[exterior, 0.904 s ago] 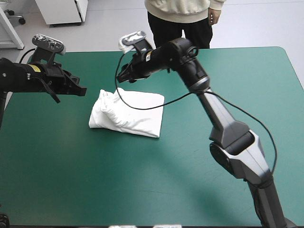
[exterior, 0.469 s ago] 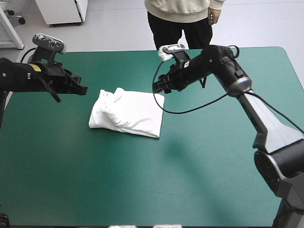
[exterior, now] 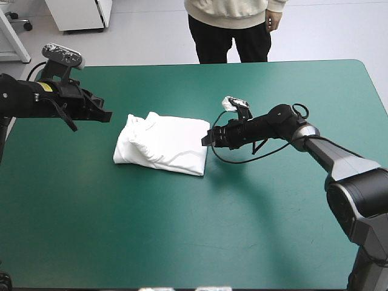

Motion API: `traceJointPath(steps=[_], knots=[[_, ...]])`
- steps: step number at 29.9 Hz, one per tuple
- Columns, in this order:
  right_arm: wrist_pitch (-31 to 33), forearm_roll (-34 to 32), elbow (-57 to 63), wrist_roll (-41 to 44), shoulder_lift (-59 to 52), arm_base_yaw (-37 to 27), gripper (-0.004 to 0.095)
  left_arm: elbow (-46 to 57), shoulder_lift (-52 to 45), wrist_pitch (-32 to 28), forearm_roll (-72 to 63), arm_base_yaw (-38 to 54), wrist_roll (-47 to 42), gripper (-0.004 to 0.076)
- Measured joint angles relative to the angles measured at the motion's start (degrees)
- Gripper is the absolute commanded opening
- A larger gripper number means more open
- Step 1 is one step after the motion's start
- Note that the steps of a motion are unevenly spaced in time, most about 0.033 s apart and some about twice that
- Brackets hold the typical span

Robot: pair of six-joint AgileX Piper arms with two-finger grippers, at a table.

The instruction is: Fold the cloth

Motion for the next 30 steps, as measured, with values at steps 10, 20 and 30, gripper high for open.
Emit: traceJointPath(steps=[10, 20, 30], knots=[[-0.23, 6.55, -0.78, -3.9, 7.26, 0.69, 0.0304, 0.0, 0.0, 0.0, 0.0, 0.0, -0.02, -0.0009], [0.62, 5.48, -4.2, -5.54, 8.68, 1.99, -0.0007, 0.0, 0.0, 0.02, 0.0, 0.0, -0.02, -0.0009], [3.63, -17.14, -2.15, 4.19, -2.31, -7.1, -0.0008, 0.0, 0.0, 0.02, -0.06, 0.0, -0.06, -0.0009]])
